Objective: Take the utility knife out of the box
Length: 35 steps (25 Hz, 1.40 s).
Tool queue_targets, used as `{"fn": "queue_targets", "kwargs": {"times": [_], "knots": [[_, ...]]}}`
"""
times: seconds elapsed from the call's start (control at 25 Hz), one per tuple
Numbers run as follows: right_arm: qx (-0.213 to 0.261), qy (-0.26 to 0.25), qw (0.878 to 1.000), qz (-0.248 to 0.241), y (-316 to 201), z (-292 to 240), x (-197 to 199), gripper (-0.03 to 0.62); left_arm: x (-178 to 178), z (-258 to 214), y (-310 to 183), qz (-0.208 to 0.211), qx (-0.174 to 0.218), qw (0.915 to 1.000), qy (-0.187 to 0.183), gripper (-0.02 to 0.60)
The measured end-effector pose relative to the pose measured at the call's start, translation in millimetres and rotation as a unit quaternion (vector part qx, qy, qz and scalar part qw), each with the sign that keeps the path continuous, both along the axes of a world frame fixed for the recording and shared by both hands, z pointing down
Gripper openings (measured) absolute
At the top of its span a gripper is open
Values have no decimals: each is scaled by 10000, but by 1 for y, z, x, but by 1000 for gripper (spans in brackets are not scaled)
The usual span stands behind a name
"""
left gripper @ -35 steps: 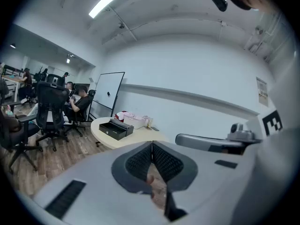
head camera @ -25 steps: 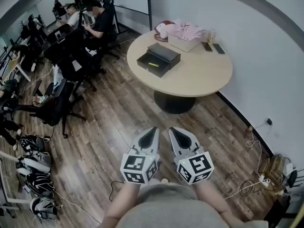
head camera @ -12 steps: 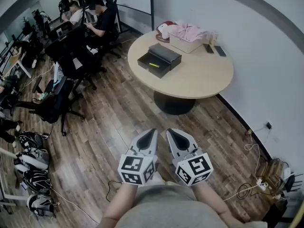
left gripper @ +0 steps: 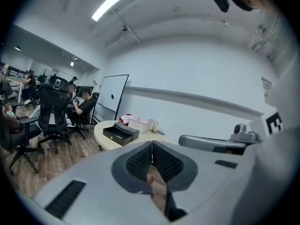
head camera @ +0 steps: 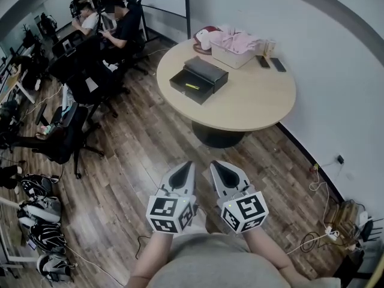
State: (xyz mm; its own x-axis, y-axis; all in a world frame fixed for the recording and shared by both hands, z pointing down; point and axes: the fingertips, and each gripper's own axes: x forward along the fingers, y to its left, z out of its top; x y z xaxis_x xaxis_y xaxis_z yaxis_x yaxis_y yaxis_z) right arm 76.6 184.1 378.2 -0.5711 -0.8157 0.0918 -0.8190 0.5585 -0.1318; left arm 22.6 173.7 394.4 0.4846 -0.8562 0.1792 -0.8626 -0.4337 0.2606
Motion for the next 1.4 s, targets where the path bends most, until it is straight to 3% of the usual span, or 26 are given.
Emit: {"fn": "queue_targets", "kwargs": {"times": [0.88, 1.4], "knots": [[-73, 39, 9997, 247, -243, -7, -56, 2, -38, 0, -244, 563, -115, 9983, 14, 3], [-232, 280, 9979, 539, -320, 15, -73, 2, -67, 24, -322, 785, -324, 9964, 74, 4]]}}
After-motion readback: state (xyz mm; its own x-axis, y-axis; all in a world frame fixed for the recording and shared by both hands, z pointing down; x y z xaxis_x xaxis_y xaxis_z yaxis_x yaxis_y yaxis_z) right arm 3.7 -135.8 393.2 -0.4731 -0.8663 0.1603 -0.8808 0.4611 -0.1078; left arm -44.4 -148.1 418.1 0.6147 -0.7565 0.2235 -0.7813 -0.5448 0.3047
